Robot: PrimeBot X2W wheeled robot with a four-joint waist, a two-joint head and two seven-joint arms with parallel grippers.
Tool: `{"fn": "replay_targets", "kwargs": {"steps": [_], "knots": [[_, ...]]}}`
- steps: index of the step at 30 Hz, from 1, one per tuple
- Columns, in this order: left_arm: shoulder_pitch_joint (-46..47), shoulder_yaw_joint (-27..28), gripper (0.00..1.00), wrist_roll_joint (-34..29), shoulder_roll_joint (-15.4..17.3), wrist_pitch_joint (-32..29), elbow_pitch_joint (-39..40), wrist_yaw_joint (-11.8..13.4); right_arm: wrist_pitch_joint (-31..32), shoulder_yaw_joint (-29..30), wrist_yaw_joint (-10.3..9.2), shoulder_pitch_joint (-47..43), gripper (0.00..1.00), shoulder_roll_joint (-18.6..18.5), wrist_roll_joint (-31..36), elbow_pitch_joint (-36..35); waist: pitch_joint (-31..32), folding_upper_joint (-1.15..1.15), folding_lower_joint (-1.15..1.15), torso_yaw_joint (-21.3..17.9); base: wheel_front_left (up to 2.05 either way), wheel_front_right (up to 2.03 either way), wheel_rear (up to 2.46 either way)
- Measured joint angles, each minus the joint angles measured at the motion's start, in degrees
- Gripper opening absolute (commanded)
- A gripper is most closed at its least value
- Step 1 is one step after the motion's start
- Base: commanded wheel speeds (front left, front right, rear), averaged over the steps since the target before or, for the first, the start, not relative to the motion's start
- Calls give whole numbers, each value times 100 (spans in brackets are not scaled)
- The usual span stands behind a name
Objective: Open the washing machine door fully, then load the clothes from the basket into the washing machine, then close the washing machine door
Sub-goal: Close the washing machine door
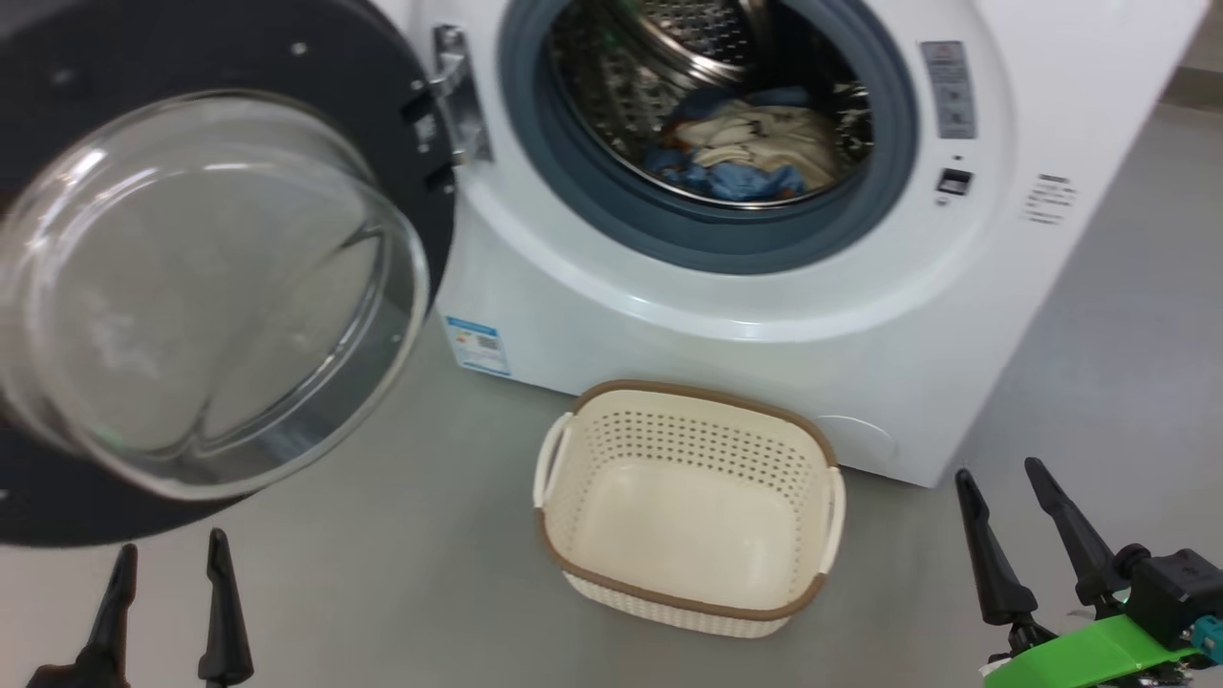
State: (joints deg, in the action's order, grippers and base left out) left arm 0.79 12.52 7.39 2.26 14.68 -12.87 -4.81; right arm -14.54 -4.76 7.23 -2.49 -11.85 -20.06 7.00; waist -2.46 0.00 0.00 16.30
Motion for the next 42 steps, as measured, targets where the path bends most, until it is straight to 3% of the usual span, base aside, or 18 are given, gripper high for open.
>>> {"fn": "replay_targets", "kwargs": {"steps": [8, 18, 39, 41, 42], "knots": [[-9, -141, 100, 148, -3, 0, 18, 130, 0, -96, 0, 106, 100, -82, 0, 10, -61, 0, 0, 757, 0, 0, 0], [-137, -131, 100, 165, -4, 0, 118, 244, 0, -233, 0, 152, 100, -83, 0, 27, -134, 0, 0, 1358, 0, 0, 0], [-203, -143, 100, 234, -5, 0, 378, 348, 0, -236, 0, 212, 100, -89, -8, 46, -210, 0, 0, 1371, 0, 0, 0], [-201, -136, 65, 405, -7, 0, 409, 324, 0, -236, 0, 212, 100, -89, -8, 46, -221, 0, 0, 1346, 0, 0, 0], [-198, -130, 36, 474, -7, 0, 433, 290, 0, -238, 0, 212, 100, -89, -8, 45, -227, 0, 0, 1334, 0, 0, 0]]}}
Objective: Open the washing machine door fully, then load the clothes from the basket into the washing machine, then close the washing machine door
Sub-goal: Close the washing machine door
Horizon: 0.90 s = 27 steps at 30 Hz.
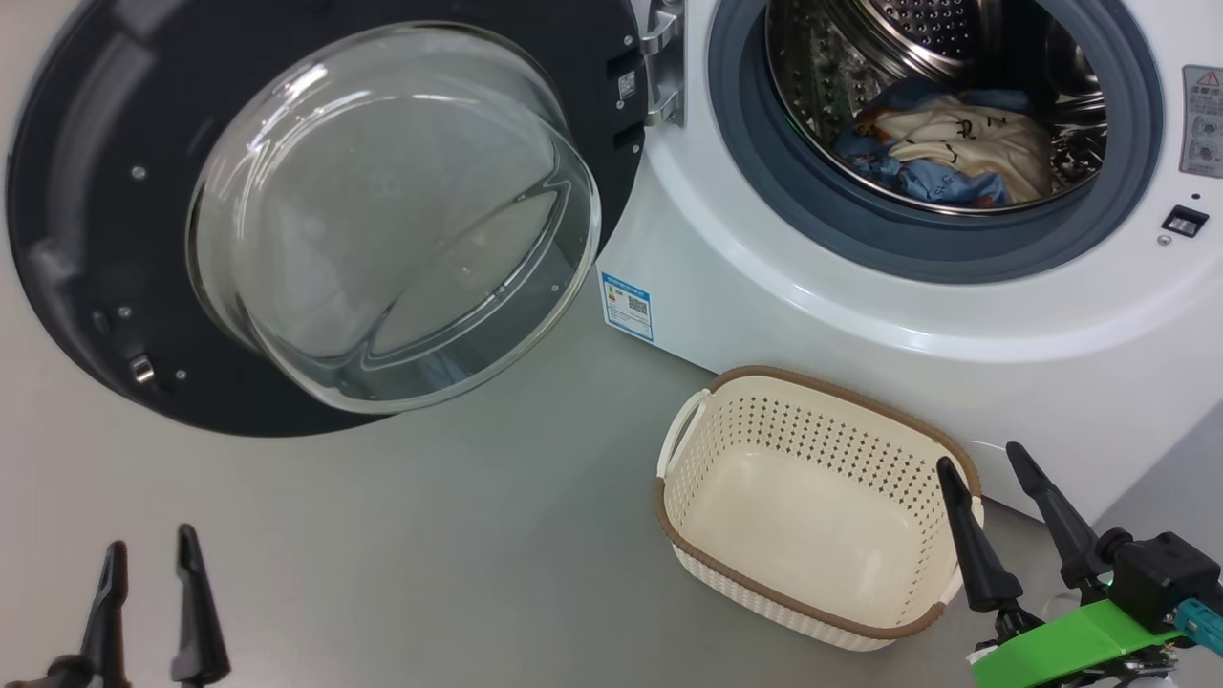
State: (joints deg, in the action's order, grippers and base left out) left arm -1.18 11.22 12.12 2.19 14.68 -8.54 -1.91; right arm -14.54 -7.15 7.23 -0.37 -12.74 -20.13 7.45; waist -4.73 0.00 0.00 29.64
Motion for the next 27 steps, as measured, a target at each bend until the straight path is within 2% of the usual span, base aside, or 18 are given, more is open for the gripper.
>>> {"fn": "replay_targets", "kwargs": {"steps": [1, 7, 11, 14, 20, 27], "knots": [[9, 5, 1, 53, 0, 0, 29, -53, 0, -1, 0, 0, 100, 1, 0, -1, -6, 0, 0, -11, 0, 0, 0], [393, 337, 0, 209, -9, 0, 330, -375, 1, -7, 0, 1, 100, 4, 0, -10, -70, 0, 0, -77, 0, 0, 0], [992, 587, 0, 719, 162, 1, 409, -506, 1, -5, 0, 1, 100, 7, 0, -25, -131, 0, 0, -147, 0, 0, 0], [1500, 648, 0, 1371, 592, 1, 404, -530, 1, 2, 0, 2, 100, 4, 0, -31, -197, 0, 0, -209, 0, 0, 0], [2419, 599, 0, 2908, 1871, -77, -198, -530, 1, 2, 0, 12, 100, 1, 0, -60, -366, 0, 0, -376, 0, 0, 0], [3526, 180, 0, 4792, 2781, -937, -1301, -530, 0, -19, 0, 62, 100, -8, 3, -96, -609, 0, 0, -528, 0, 0, 0]]}}
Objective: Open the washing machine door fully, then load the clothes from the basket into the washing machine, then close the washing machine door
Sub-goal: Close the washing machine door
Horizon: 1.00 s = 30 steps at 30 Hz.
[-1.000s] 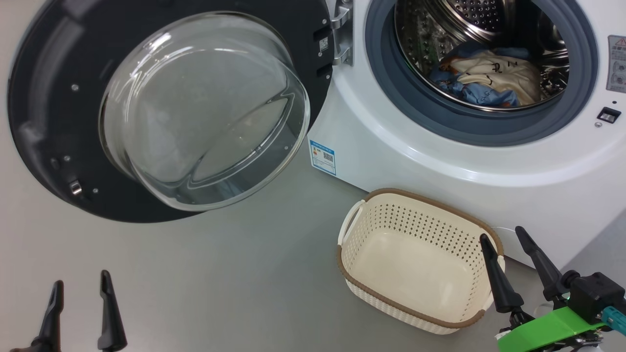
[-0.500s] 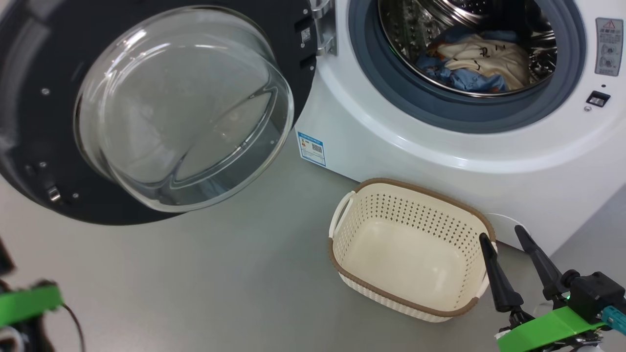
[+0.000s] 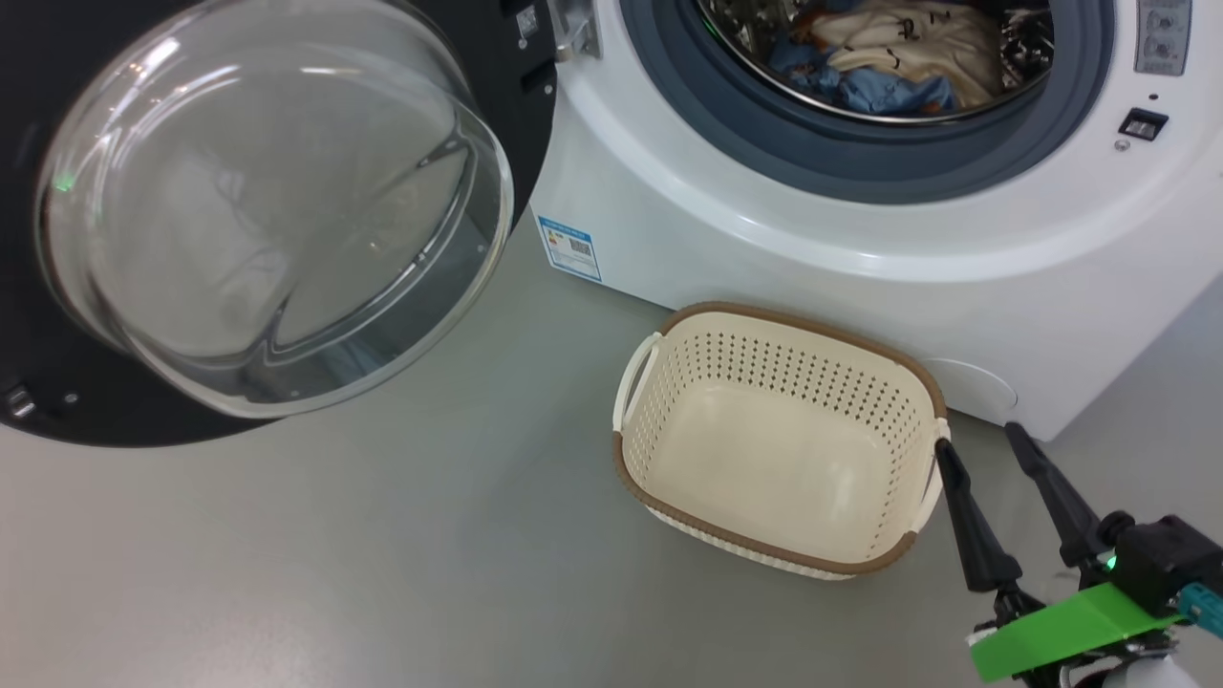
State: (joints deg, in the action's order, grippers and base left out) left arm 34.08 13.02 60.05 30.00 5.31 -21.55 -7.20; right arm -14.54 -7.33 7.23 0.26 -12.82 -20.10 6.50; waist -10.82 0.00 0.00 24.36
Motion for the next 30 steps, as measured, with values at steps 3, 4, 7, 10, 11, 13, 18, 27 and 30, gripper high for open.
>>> {"fn": "replay_targets", "kwargs": {"steps": [3, 4, 7, 10, 11, 13, 18, 27, 30], "knots": [[395, -148, 0, 599, 372, -419, -434, 0, 0, -27, 0, 205, 100, -56, 7, -14, -133, 0, 0, -52, 0, 0, 0], [505, -209, 0, 730, 466, -588, -564, 0, 0, -38, 0, 267, 100, -85, 7, -21, -181, 0, 0, -68, 0, 0, 0], [794, -375, 0, 1220, 645, -1190, -917, 0, 0, -81, 0, 371, 100, -191, 7, -32, -333, 0, 0, -103, 0, 0, 0], [1074, -497, 0, 1518, 848, -1727, -1279, 0, 0, -157, 0, 428, 100, -247, 7, -35, -482, 0, 0, -121, 0, 0, 0], [1168, -549, 0, 1556, 939, -1869, -1386, 0, 0, -162, 0, 428, 100, -266, 7, -33, -528, 0, 0, -123, 0, 0, 0], [1341, -630, 0, 1640, 1089, -2139, -1539, 0, 0, -158, 0, 429, 100, -314, 7, -34, -605, 0, 0, -120, 0, 0, 0], [1618, -968, 0, 1706, 1269, -2795, -1844, 0, 0, -162, 0, 430, 100, -386, 7, -40, -733, 0, 0, -79, 0, 0, 0], [1886, -1227, 0, 1861, 1455, -3154, -2174, 0, 0, -185, 0, 635, 100, -572, 45, -119, -979, 0, 0, -7, 0, 0, 0], [1895, -1312, 0, 1864, 1456, -3218, -2173, 0, 0, -186, 0, 635, 100, -591, 46, -129, -1028, 0, 0, 2, 0, 0, 0]]}}
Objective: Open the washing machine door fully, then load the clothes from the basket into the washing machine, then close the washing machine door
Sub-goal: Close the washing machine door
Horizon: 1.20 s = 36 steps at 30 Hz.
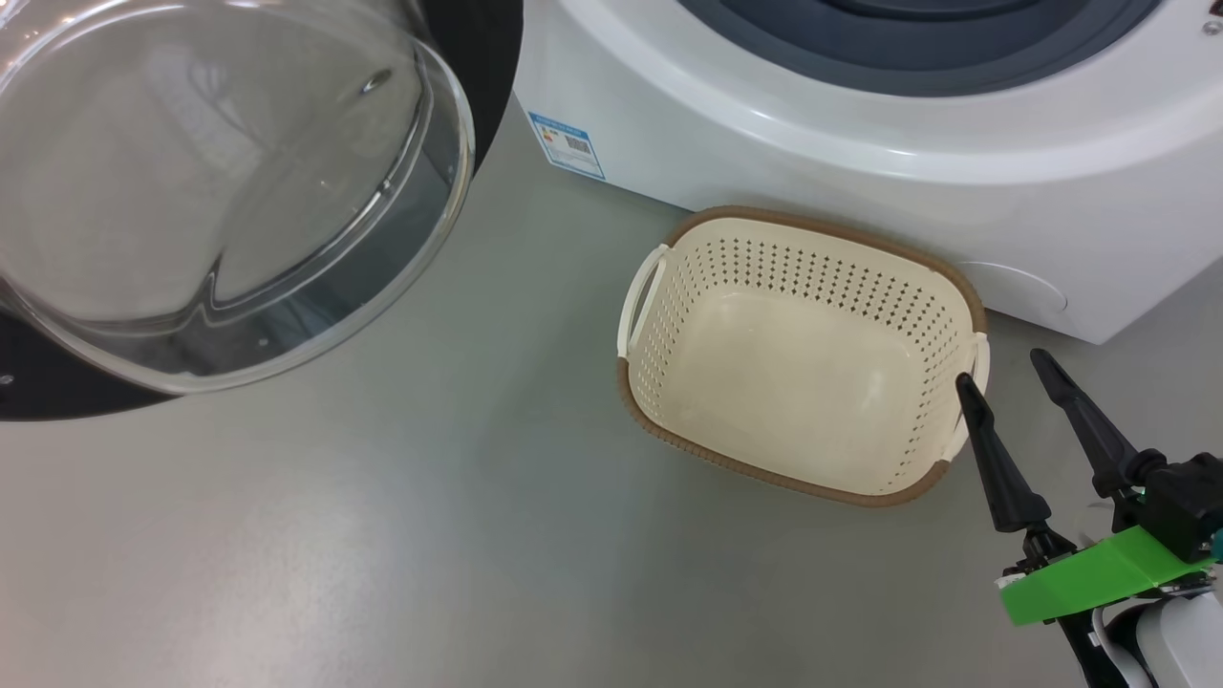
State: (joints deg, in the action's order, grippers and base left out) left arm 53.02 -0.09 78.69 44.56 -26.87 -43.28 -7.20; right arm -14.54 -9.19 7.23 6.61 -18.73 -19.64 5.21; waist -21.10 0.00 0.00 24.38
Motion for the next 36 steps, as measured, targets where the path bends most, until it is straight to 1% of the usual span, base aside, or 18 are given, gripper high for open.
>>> {"fn": "replay_targets", "kwargs": {"steps": [3, 6, 15, 29, 36], "knots": [[5, -31, 0, 58, 41, -40, -2, 0, 0, -3, 0, 5, 100, -44, 1, -4, -61, 0, 0, 8, 0, 0, 0], [12, -135, 0, 91, 149, -122, -1, 0, 0, -12, 0, 50, 100, -99, 1, -7, -116, 0, 0, 7, 0, 0, 0], [70, -299, 0, 214, 294, -442, 23, 2, 0, -20, 0, 133, 100, -104, 2, -24, -202, 0, 0, 18, 0, 0, 0], [-77, -407, 0, 756, 481, -1350, 403, 19, 0, -19, 0, 133, 100, -104, 2, -25, -179, 0, 0, 103, 0, 0, 0], [-199, -465, 0, 883, 509, -1659, 611, 19, 0, -31, 0, 133, 100, -90, 2, -20, -76, 0, -1, 128, 0, 0, 0]]}}
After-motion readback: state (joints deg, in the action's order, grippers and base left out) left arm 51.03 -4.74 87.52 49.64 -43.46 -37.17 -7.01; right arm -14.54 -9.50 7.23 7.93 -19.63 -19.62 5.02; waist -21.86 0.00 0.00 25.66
